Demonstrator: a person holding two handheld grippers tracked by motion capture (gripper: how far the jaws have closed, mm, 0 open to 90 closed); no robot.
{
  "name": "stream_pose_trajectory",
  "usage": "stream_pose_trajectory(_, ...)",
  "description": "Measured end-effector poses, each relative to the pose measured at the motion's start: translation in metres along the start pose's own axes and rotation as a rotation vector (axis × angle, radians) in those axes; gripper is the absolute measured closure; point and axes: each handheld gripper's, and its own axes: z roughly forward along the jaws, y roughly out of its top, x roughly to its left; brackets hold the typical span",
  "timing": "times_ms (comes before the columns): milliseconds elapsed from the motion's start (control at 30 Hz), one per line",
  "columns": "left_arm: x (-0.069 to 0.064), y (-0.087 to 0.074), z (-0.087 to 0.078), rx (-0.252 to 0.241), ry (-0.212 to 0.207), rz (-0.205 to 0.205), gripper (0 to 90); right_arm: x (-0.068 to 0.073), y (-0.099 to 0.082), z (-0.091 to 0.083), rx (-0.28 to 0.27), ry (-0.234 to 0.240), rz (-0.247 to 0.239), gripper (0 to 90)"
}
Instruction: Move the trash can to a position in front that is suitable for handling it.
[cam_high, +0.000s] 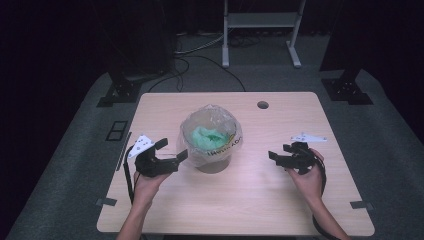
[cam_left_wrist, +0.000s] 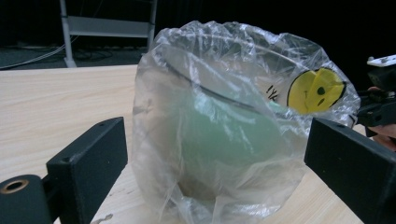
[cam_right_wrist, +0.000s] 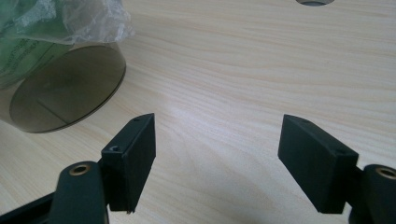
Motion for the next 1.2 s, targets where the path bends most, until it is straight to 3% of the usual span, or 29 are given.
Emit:
stream_pose_trajectory(567,0.002,0.01,0.018,0.011,-0.029,-0.014,8.2,-0.001,-0.002,-0.001,-0.005,0.003,0.005,26.9)
stream_pose_trajectory(900,0.009,0.016,0.027,0.007,-0.058,-0.065,12.6,-0.001,-0.002,-0.002,-0.008,0.002,0.005,26.9)
stream_pose_trajectory(1200,0.013,0.024,0.038,0.037,-0.057,-0.057,22.3,-0.001,-0.002,-0.003,-0.011,0.003,0.004,27.1)
